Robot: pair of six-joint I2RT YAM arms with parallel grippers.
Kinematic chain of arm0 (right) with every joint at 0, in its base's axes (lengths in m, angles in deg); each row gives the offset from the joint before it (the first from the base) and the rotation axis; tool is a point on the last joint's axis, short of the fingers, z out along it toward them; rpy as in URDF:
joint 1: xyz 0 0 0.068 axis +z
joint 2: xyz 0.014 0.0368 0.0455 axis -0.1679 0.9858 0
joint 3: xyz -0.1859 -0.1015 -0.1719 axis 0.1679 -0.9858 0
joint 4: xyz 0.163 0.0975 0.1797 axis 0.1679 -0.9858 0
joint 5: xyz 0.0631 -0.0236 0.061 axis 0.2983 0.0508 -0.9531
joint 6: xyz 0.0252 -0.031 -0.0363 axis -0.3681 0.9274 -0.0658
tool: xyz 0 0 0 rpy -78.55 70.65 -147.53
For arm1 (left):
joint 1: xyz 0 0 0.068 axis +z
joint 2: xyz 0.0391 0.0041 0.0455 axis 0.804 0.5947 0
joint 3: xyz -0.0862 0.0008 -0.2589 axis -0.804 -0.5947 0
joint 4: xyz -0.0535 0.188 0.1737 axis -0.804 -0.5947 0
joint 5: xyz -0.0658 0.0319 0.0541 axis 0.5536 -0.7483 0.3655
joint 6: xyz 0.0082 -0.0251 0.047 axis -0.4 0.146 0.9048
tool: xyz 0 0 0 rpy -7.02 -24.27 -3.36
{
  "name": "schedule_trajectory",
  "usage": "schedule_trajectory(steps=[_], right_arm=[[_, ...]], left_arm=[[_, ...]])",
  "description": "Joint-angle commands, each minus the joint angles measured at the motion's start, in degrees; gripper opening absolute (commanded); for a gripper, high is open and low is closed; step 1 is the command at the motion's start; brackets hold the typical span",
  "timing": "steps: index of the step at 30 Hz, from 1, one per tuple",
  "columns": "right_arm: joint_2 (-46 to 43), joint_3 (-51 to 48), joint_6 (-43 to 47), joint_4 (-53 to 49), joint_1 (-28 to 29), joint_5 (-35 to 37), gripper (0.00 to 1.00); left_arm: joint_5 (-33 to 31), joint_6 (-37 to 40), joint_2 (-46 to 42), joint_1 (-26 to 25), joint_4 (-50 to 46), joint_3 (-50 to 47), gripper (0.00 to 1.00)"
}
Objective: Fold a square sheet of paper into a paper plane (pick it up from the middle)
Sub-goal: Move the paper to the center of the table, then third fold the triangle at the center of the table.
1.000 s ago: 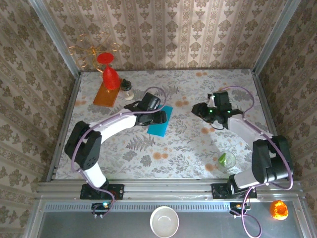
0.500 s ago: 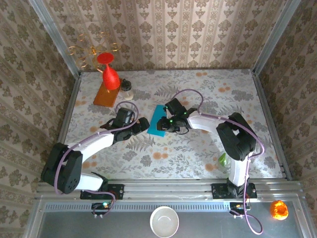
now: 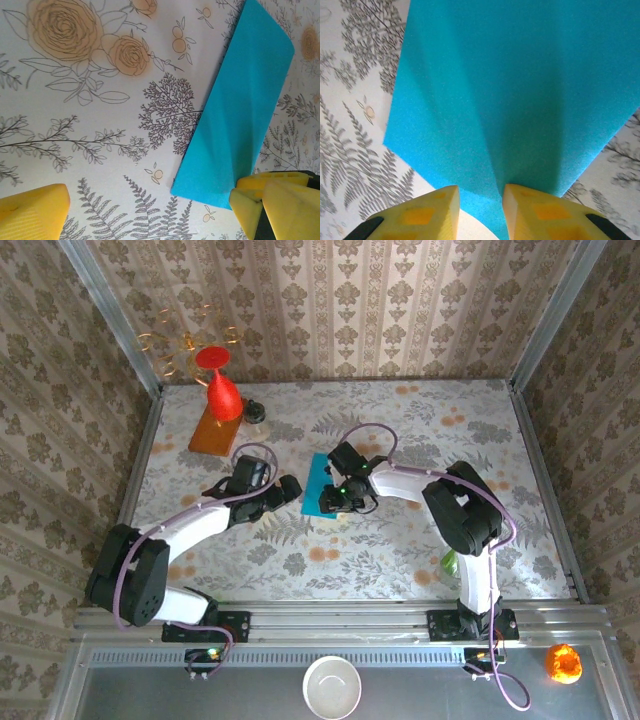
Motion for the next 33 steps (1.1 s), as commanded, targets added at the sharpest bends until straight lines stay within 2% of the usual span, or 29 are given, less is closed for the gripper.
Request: schedule_trajectory(steps=[1, 3, 5, 8, 14, 27, 33], right_arm=[[-2.0, -6.0, 6.8, -7.2, -3.3, 0.4, 0.33], [-4.5, -8.8, 8.4, -5.8, -5.6, -2.4, 0.31], [-8.9, -11.9, 8.5, -0.8, -8.0, -10.1, 0.31], [-15.4, -15.3, 3.3, 7.7, -10.5, -15.6, 0.32], [-19.0, -17.3, -6.9, 13.6, -13.7, -8.2, 0.33], [-6.3, -11.5, -8.5, 8.8, -13.9, -8.0, 0.25], [-3.7, -11.8, -7.8, 6.6, -14.3, -6.8, 0.25]], left_arm=[[2.8, 1.5, 1.3, -0.4, -0.4, 2.8, 0.99], [3.8, 2.2, 2.4, -1.4, -0.5, 3.8, 0.98], [4.6, 2.5, 3.6, -2.7, -0.7, 5.3, 0.98], [5.9, 1.9, 5.8, -5.0, -0.2, 7.4, 0.97], [8.6, -0.9, 11.0, -8.6, 2.5, 10.2, 0.93], [13.3, -2.9, 19.0, -10.6, 4.1, 14.4, 0.59], [14.2, -2.8, 21.3, -10.6, 3.5, 15.4, 0.52]])
